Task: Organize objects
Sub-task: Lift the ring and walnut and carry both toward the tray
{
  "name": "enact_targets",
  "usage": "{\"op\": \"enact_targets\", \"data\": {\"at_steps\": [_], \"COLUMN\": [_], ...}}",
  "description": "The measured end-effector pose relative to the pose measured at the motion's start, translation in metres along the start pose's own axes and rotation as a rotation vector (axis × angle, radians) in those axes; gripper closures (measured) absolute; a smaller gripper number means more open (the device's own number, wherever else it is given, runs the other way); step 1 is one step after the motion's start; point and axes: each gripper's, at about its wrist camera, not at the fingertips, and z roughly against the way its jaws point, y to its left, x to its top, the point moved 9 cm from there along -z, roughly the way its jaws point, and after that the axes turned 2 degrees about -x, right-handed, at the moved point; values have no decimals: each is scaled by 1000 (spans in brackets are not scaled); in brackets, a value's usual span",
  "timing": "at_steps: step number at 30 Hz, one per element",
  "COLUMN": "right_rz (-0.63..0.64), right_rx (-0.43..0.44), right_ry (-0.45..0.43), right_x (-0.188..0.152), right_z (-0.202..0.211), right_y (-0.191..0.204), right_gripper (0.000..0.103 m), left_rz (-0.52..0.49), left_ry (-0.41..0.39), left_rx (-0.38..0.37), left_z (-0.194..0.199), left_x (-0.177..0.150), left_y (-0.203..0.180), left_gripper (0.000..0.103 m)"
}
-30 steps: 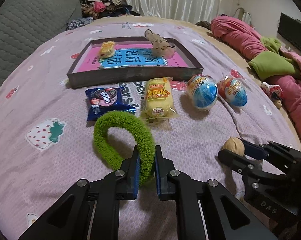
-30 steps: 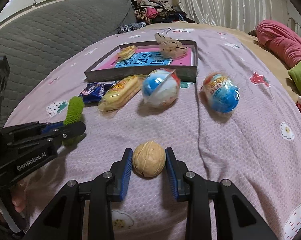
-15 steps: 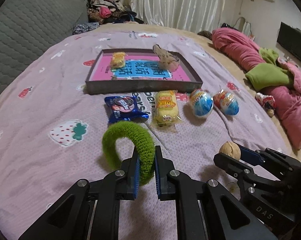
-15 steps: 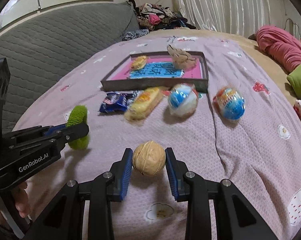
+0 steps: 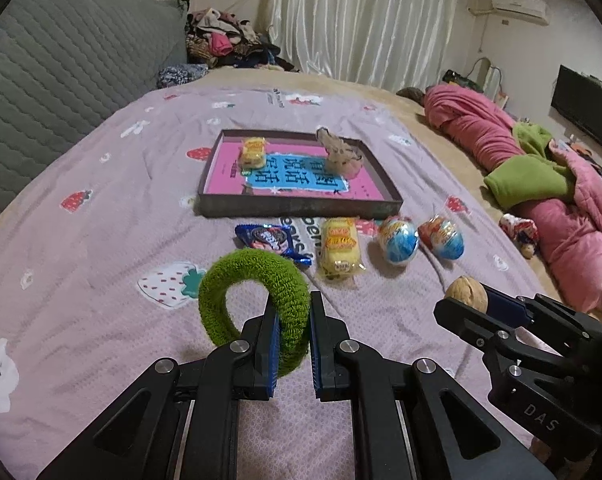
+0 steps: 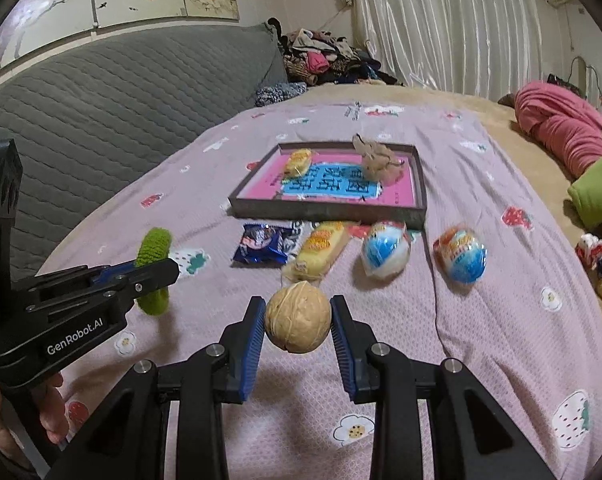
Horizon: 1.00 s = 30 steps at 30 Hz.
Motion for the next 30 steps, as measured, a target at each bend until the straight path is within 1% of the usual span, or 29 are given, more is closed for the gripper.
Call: {"op": "enact_targets", "data": {"at_steps": [7,14,21,30], "right_rz": [0,17,16,31], "right_rx": [-5,-17,-17,-30], "right_ry": [-43,-105,-141,-164], "right_x": [21,50,70,90], "right_z": [16,39,51,58], "right_y": [6,10,11,10], "right_gripper": [70,70,70,70], "left_rz": [-11,-31,-61,-68], "left_ry": [-45,-76,-104,-118], "left_rx": [17,54,90,88], "left_z": [23,40,56,62], "left_x": [16,34,50,73], "left_y": [2,3,2,0], "left_gripper": [91,91,91,91]}}
